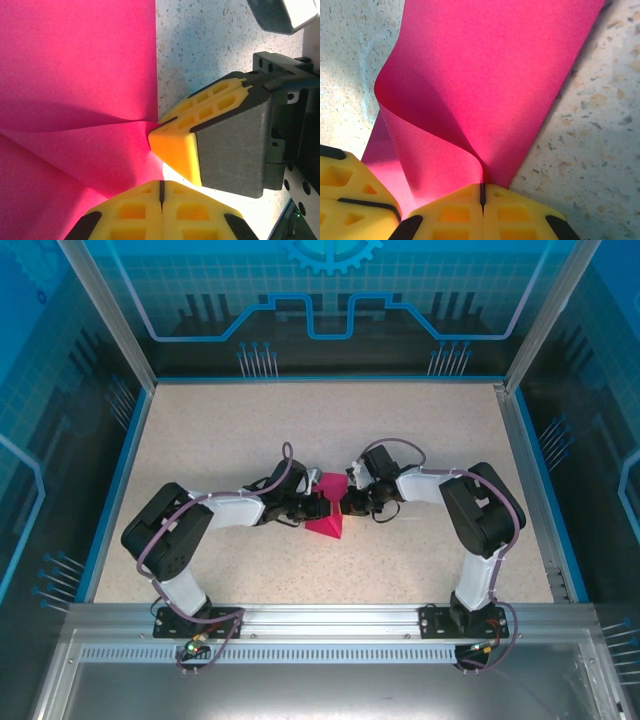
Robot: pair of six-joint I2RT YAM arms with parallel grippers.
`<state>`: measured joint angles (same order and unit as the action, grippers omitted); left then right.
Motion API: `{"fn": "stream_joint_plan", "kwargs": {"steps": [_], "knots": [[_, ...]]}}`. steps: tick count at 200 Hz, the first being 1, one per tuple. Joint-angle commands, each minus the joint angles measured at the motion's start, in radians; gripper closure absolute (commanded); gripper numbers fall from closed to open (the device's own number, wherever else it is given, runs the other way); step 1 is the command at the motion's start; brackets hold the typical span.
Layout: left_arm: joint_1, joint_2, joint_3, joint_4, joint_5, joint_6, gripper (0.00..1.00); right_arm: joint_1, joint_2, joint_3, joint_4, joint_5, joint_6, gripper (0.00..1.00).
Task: Fold a paper plane with a square sheet of paper (pick it up from the middle)
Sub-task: Fold the triangle a second time at the center of the table.
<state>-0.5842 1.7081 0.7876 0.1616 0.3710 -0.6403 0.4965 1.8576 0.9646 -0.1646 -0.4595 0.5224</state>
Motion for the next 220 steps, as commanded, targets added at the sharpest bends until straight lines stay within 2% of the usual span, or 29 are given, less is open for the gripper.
{"fn": "stream_joint_plan", "kwargs": {"steps": [1, 220], "knots": [[0.005, 0.034, 0.028, -0.036, -0.018, -0.019, 1.0, -0.003, 0.02, 0.018, -0.016, 0.002, -0.004, 0.95], [0.005, 0.073, 0.027, -0.073, -0.046, -0.019, 1.0, -0.003, 0.033, 0.034, -0.008, 0.0, -0.002, 0.95]]}}
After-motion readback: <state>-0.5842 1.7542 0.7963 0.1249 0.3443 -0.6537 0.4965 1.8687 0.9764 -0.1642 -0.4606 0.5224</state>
